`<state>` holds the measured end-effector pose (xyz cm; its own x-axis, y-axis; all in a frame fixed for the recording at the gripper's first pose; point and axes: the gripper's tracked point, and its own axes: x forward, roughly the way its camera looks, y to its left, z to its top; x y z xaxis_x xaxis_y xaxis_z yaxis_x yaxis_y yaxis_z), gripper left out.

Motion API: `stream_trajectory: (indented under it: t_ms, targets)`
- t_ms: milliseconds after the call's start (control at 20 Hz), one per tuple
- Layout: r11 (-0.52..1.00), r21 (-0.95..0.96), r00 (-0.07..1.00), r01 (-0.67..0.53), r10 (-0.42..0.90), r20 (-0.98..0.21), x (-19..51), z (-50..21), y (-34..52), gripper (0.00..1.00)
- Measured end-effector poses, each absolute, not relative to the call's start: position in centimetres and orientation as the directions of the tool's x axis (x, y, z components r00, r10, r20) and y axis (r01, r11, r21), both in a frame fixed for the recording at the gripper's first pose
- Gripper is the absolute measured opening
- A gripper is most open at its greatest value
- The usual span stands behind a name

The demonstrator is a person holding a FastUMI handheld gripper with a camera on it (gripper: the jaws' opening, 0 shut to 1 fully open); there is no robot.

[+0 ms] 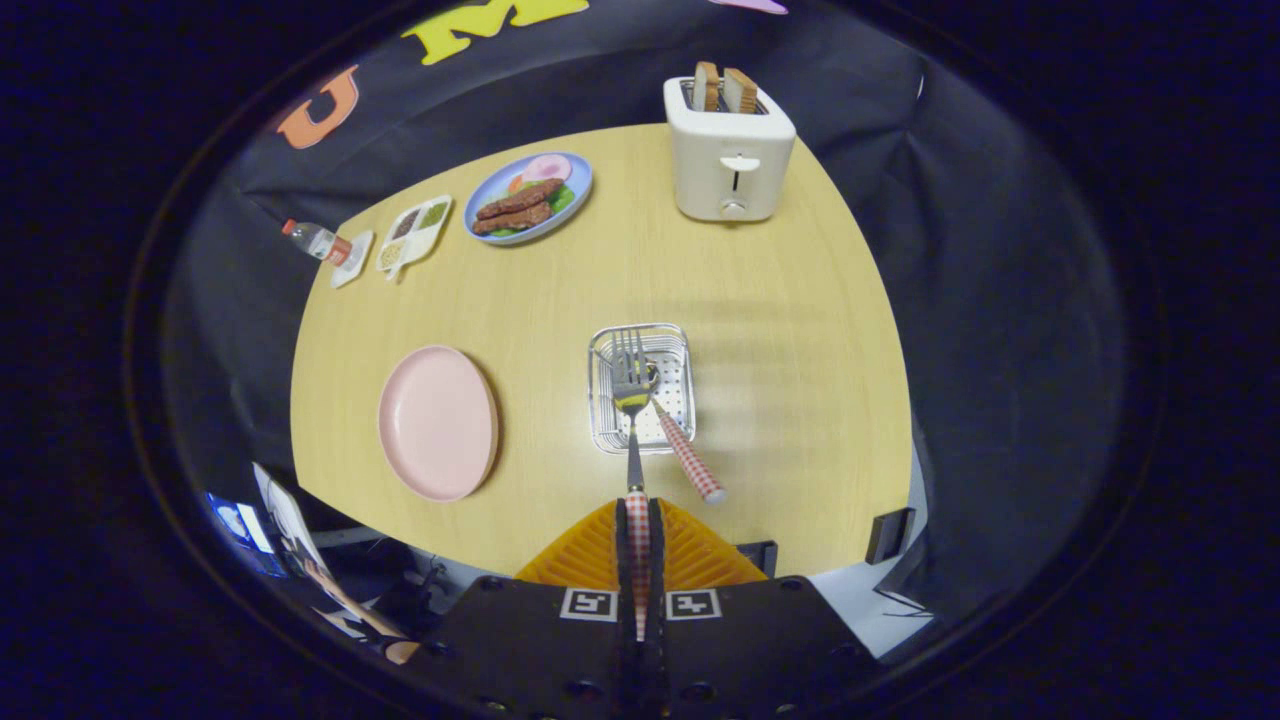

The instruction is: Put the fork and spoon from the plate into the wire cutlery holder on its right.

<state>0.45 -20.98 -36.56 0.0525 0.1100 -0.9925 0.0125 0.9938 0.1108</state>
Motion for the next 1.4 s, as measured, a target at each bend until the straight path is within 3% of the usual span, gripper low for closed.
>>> stream_trajectory:
  t_ms: [600,1100,1400]
  targets:
    - [0.995,0.091,-0.217,-0.030,0.082,-0.973,1.1,-38.4,-20.1,0.04]
    - [0.996,0.069,-0.294,-0.054,0.050,-0.954,2.6,-39.3,-20.4,0.07]
    - [0.996,0.064,-0.274,-0.068,0.043,-0.961,3.8,-39.5,-20.2,0.10]
